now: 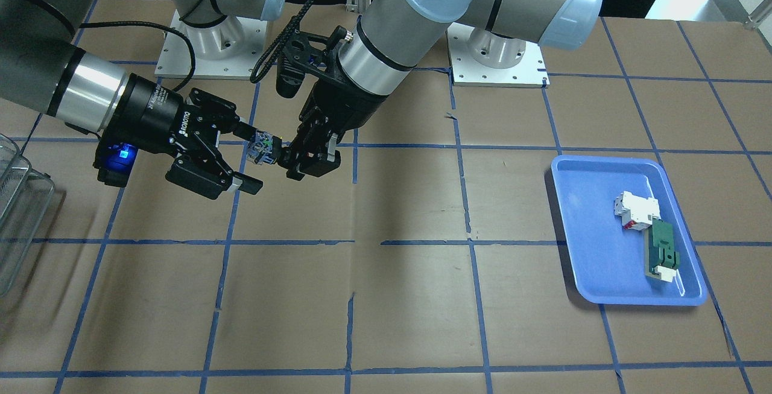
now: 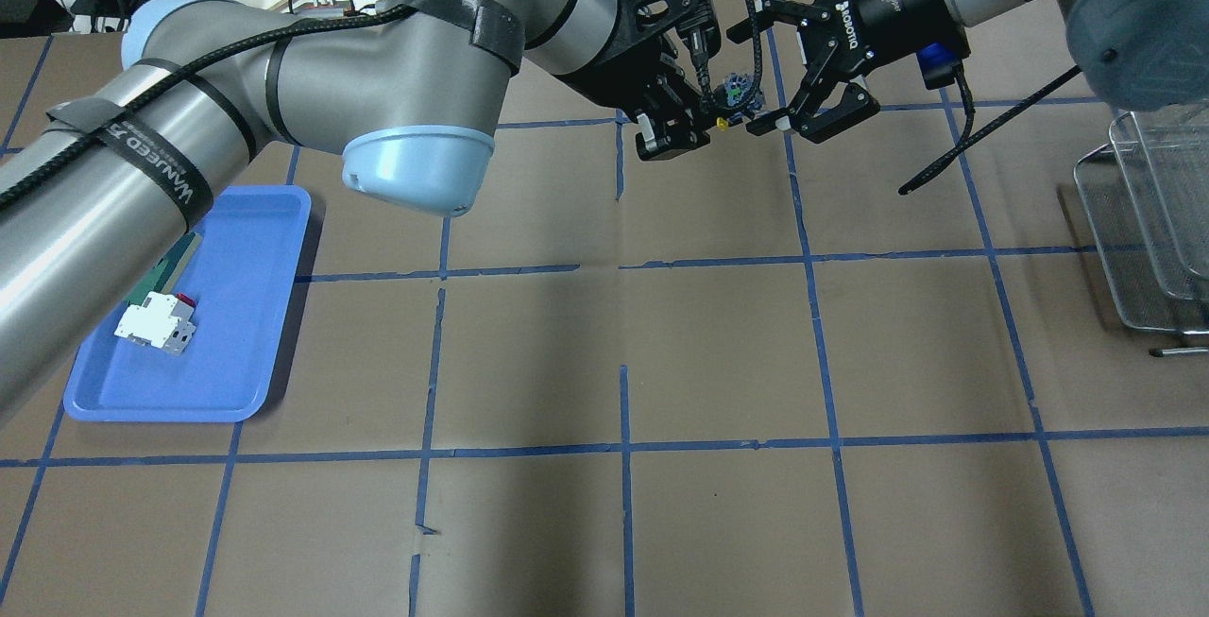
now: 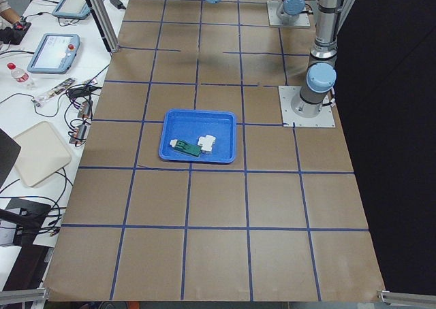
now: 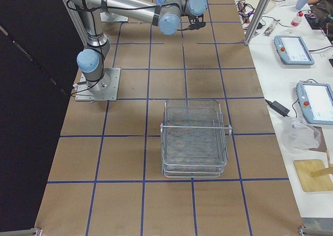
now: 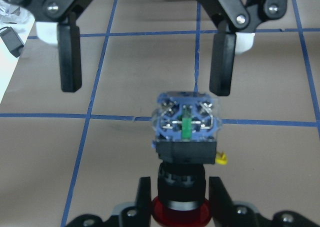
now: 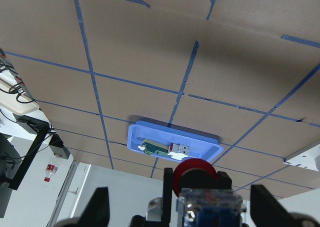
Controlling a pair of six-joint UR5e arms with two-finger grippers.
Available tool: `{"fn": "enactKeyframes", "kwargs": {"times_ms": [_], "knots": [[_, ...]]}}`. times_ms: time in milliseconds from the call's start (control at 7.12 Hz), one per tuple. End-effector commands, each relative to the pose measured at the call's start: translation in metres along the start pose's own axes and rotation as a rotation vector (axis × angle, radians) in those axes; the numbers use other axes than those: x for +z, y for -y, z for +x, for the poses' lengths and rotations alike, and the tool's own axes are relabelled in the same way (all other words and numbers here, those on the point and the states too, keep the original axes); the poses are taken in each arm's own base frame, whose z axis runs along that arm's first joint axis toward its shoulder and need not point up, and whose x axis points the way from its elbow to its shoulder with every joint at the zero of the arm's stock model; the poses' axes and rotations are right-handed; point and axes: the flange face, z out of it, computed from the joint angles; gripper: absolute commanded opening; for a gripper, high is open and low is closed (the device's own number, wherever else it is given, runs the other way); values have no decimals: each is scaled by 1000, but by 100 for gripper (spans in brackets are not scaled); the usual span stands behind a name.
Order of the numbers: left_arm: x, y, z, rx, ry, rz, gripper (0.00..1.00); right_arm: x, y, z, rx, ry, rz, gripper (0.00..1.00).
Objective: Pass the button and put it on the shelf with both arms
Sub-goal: 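Close the right gripper on the button's blue switch block, open the left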
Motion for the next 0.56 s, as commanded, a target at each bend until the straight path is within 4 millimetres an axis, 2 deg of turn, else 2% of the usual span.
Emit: {"fn": "enactKeyframes", "kwargs": {"times_ms": [0, 140, 281, 421], "knots": [[-1, 0, 1, 0, 0, 1, 0, 2, -2, 1, 0, -7, 6, 100], [0, 0, 0, -1, -1, 0, 0, 2, -2, 1, 4, -10, 6, 100], [0, 0, 0, -1, -1, 0, 0, 2, -3, 2, 4, -10, 6, 93], [1, -1, 0, -2, -2, 0, 0, 3, -2, 2, 7, -13, 3, 76]]}}
